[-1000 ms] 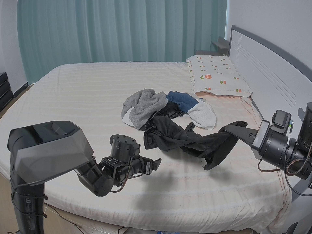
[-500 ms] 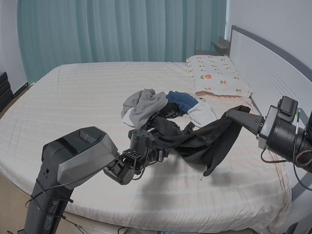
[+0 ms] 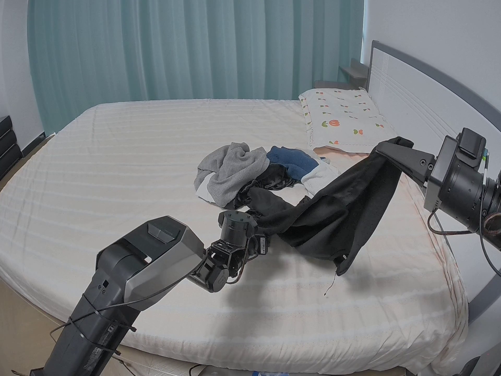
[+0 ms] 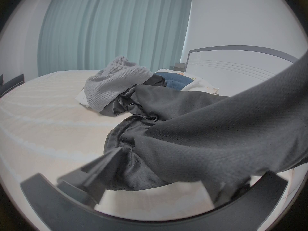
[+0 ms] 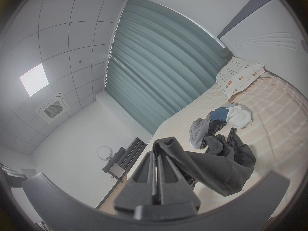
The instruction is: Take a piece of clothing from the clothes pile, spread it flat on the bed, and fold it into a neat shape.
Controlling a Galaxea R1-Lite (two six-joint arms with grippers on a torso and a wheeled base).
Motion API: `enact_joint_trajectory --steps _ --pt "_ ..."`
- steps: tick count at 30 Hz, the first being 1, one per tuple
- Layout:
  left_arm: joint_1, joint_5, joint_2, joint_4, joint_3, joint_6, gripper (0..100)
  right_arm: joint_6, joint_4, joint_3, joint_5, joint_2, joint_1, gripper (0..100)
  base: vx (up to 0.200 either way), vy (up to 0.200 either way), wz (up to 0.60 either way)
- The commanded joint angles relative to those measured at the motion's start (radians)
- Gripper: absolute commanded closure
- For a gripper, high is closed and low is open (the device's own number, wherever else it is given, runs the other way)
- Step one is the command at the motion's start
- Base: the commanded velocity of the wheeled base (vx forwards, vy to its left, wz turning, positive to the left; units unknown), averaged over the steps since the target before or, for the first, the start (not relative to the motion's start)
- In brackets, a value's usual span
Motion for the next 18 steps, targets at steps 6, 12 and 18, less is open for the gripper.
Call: enact_joint_trajectory --steps 6,12,18 --pt "0.024 0.011 -0.068 0.016 0.096 -0.070 100 0.003 -0.001 0.014 0.007 0.021 -0.031 100 0.000 0.000 0.00" --pt "0.018 0.003 -0.313 0.041 0.308 -0.174 100 0.003 -0.002 0.034 0.005 0.081 -0.052 100 0.000 0.000 0.00" --pt "-0.042 0.003 -0.603 0.223 0.417 -0.315 100 0.002 -0.013 0.016 -0.002 0.174 -0.054 100 0.000 0.000 0.00"
